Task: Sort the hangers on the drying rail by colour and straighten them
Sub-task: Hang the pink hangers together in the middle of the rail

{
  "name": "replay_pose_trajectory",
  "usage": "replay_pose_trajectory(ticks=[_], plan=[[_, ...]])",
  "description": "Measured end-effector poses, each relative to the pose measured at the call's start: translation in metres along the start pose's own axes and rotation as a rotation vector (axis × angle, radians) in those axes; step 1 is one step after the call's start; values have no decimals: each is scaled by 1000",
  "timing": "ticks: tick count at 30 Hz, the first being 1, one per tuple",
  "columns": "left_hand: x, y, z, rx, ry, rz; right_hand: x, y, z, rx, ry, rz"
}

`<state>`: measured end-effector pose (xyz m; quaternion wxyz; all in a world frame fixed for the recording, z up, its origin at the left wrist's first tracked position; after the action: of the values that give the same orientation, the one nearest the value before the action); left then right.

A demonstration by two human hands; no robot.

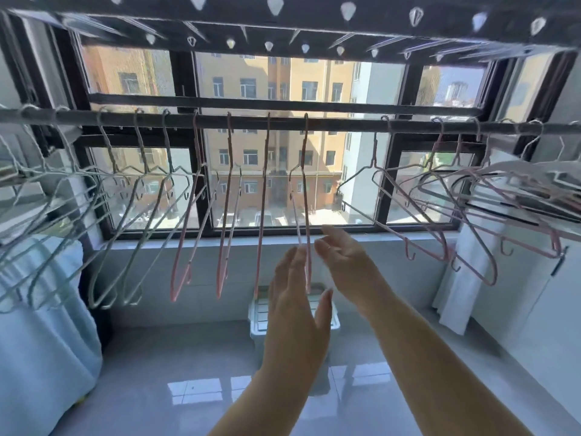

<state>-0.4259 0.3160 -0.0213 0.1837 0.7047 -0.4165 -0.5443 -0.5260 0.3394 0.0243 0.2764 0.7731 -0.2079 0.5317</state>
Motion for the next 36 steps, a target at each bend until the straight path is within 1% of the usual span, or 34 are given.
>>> replay_pose_trajectory(ticks=[2, 4, 5, 6, 7, 10, 11, 13, 15, 19, 22, 25, 28, 31, 34, 36], plan=[[-16, -2, 4, -16, -70, 53, 5, -9, -32, -222, -343, -201], [-33, -3, 18, 54, -187, 63, 9, -19, -70, -420, -526, -332], [-41, -2, 28, 115, -235, 32, 8, -20, -89, -483, -573, -342], [-47, -1, 40, 190, -260, -10, 6, -21, -108, -513, -606, -316], [-52, 1, 53, 256, -262, -44, 2, -21, -123, -500, -611, -261], [-60, 6, 93, 374, -266, -93, -11, -17, -146, -319, -515, -48], [-63, 7, 104, 402, -281, -100, -16, -15, -148, -265, -479, -2], [-69, 10, 122, 424, -299, -92, -25, -6, -150, -202, -343, 41], [-73, 14, 131, 387, -308, -68, -27, 3, -149, -178, -125, 57], [-70, 18, 129, 270, -320, 45, -26, 15, -146, -196, 128, -10], [-63, 30, 126, 275, -341, 113, -22, 27, -137, -217, 268, -56], [-53, 49, 127, 284, -374, 123, -14, 41, -122, -256, 329, -100], [-36, 62, 129, 303, -416, 85, -10, 58, -111, -281, 376, -113], [-12, 66, 132, 306, -450, -7, -14, 72, -108, -285, 421, -81], [13, 64, 136, 310, -444, -116, -31, 79, -107, -295, 458, -42], [29, 61, 138, 311, -423, -182, -50, 76, -106, -300, 422, -18]])
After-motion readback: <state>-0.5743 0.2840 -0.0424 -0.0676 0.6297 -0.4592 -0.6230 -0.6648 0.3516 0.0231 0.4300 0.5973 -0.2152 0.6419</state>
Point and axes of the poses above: each hand's wrist, its own y-axis towards the middle knuckle, its own z-axis out of the palm, x = y × z, the point moved 2 cm from there along y, towards the middle knuckle
